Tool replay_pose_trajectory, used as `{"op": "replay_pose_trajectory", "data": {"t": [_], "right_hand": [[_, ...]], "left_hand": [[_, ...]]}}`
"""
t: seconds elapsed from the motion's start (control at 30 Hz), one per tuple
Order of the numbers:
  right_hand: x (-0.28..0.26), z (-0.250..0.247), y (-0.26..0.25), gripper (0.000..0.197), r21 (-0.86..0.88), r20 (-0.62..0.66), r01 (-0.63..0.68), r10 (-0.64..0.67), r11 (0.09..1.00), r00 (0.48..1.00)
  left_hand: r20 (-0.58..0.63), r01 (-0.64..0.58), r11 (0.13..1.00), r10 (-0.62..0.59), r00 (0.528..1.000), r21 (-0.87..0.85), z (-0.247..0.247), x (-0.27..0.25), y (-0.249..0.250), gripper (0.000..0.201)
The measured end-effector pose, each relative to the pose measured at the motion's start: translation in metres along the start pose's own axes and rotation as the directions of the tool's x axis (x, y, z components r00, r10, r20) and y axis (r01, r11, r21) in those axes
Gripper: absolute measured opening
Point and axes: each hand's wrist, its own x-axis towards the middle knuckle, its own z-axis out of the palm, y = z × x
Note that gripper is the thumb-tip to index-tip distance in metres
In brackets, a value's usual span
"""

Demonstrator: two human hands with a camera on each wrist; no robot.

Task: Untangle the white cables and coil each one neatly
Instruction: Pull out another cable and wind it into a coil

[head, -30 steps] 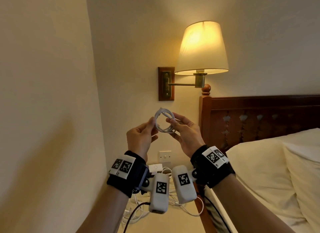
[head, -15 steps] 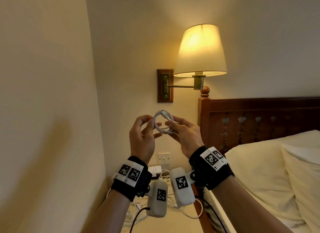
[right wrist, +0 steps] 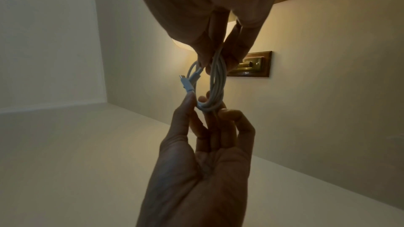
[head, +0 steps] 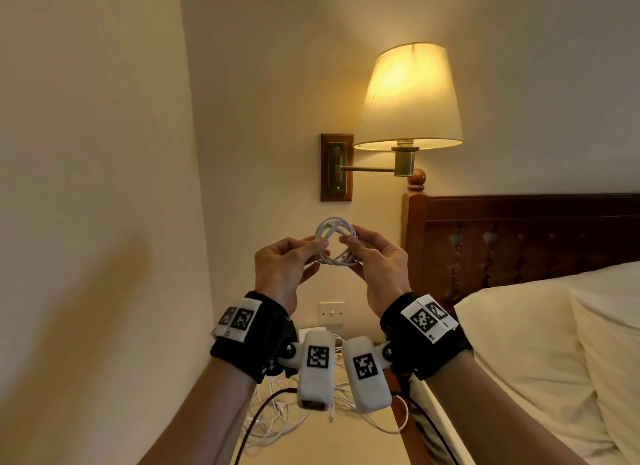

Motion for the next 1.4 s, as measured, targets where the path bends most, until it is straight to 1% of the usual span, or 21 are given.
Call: {"op": "replay_pose_trajectory", "data": {"t": [0.1, 0.2, 0.3, 0.43, 0.57, 0.67, 0.73, 0.8, 0.83, 0.87, 0.9, 0.93, 0.97, 1.03, 1.1, 1.13, 1.2, 1.23, 1.3, 1.33, 1.4], "right_hand": [[0.0, 0.002, 0.0, 0.022, 0.016, -0.02, 0.007, -0.007, 1.0, 1.0], [0.002, 0.005, -0.002, 0.022, 0.032, -0.038, 0.005, -0.004, 0.999, 0.999], [0.005, 0.007, -0.003, 0.022, 0.051, -0.056, -0.009, 0.012, 0.999, 0.998], [0.005, 0.01, -0.004, 0.023, 0.12, -0.056, -0.04, 0.047, 0.992, 0.997], [0.0, 0.013, -0.004, 0.022, 0.101, 0.002, -0.024, 0.024, 0.995, 1.0], [0.0, 0.015, -0.007, 0.021, 0.069, 0.037, -0.026, 0.024, 0.997, 0.999], [-0.001, 0.015, -0.009, 0.021, 0.04, 0.063, -0.01, 0.007, 0.999, 0.998], [-0.001, 0.014, -0.009, 0.021, 0.018, 0.089, 0.005, -0.007, 1.0, 0.996], [-0.002, 0.013, -0.009, 0.022, 0.011, 0.102, 0.001, -0.002, 1.0, 0.995], [-0.002, 0.013, -0.008, 0.022, 0.01, 0.112, -0.011, 0.01, 1.0, 0.994], [-0.002, 0.012, -0.007, 0.023, 0.012, 0.122, -0.026, 0.025, 1.0, 0.992], [-0.002, 0.011, -0.006, 0.024, 0.014, 0.132, -0.04, 0.038, 0.999, 0.991], [-0.001, 0.01, -0.005, 0.024, 0.017, 0.142, -0.051, 0.048, 0.999, 0.989], [0.0, 0.008, -0.005, 0.024, 0.024, 0.152, -0.06, 0.055, 0.998, 0.987], [0.002, 0.007, -0.006, 0.022, 0.04, 0.157, -0.061, 0.054, 0.997, 0.986], [0.002, 0.006, -0.006, 0.021, 0.048, 0.159, -0.061, 0.053, 0.997, 0.986], [0.004, 0.004, -0.007, 0.017, 0.044, 0.172, -0.052, 0.044, 0.998, 0.984], [0.004, 0.004, -0.008, 0.014, 0.03, 0.19, -0.043, 0.037, 0.999, 0.981], [0.005, 0.004, -0.009, 0.01, -0.022, 0.226, -0.018, 0.022, 1.0, 0.974], [0.006, 0.004, -0.011, 0.011, -0.054, 0.237, 0.002, 0.011, 0.999, 0.971], [0.006, 0.003, -0.011, 0.013, -0.114, 0.239, 0.037, -0.008, 0.993, 0.971]], "left_hand": [[0.022, 0.045, 0.999, -0.045, 0.999, -0.01, -0.001, 0.003, 0.004, 0.025], [0.023, 0.039, 0.999, -0.039, 0.999, 0.004, -0.002, 0.007, 0.007, 0.031], [0.023, 0.029, 0.999, -0.03, 0.999, 0.036, -0.002, 0.008, 0.007, 0.032], [-0.031, -0.024, 0.994, 0.028, 0.999, 0.106, 0.0, 0.013, 0.007, 0.034], [-0.095, -0.111, 0.951, 0.144, 0.985, 0.29, -0.002, 0.017, 0.006, 0.031], [-0.056, -0.136, 0.9, 0.174, 0.983, 0.414, -0.004, 0.021, 0.012, 0.021], [0.023, -0.161, 0.839, 0.174, 0.984, 0.519, -0.005, 0.023, 0.016, 0.023], [0.101, -0.166, 0.81, 0.132, 0.986, 0.563, -0.006, 0.024, 0.018, 0.023], [0.121, -0.157, 0.816, 0.107, 0.987, 0.556, -0.006, 0.023, 0.018, 0.021], [0.126, -0.13, 0.846, 0.075, 0.989, 0.517, -0.007, 0.023, 0.018, 0.02], [0.123, -0.077, 0.897, 0.025, 0.992, 0.434, -0.008, 0.022, 0.018, 0.019], [0.125, -0.001, 0.948, -0.041, 0.991, 0.318, -0.009, 0.022, 0.018, 0.019], [0.145, 0.079, 0.978, -0.108, 0.983, 0.193, -0.011, 0.022, 0.018, 0.021], [0.221, 0.201, 0.98, -0.197, 0.955, 0.003, -0.016, 0.021, 0.019, 0.024], [0.278, 0.273, 0.951, -0.225, 0.934, -0.147, -0.02, 0.021, 0.02, 0.029], [0.294, 0.297, 0.931, -0.23, 0.928, -0.21, -0.021, 0.022, 0.02, 0.035], [0.277, 0.279, 0.922, -0.203, 0.939, -0.269, -0.022, 0.023, 0.019, 0.043], [0.244, 0.234, 0.936, -0.171, 0.954, -0.261, -0.021, 0.022, 0.018, 0.039], [0.176, 0.121, 0.976, -0.089, 0.98, -0.18, -0.019, 0.022, 0.016, 0.026], [0.168, 0.075, 0.99, -0.054, 0.984, -0.121, -0.018, 0.021, 0.016, 0.022], [0.202, 0.038, 0.999, -0.034, 0.979, -0.013, -0.015, 0.017, 0.017, 0.023]]}}
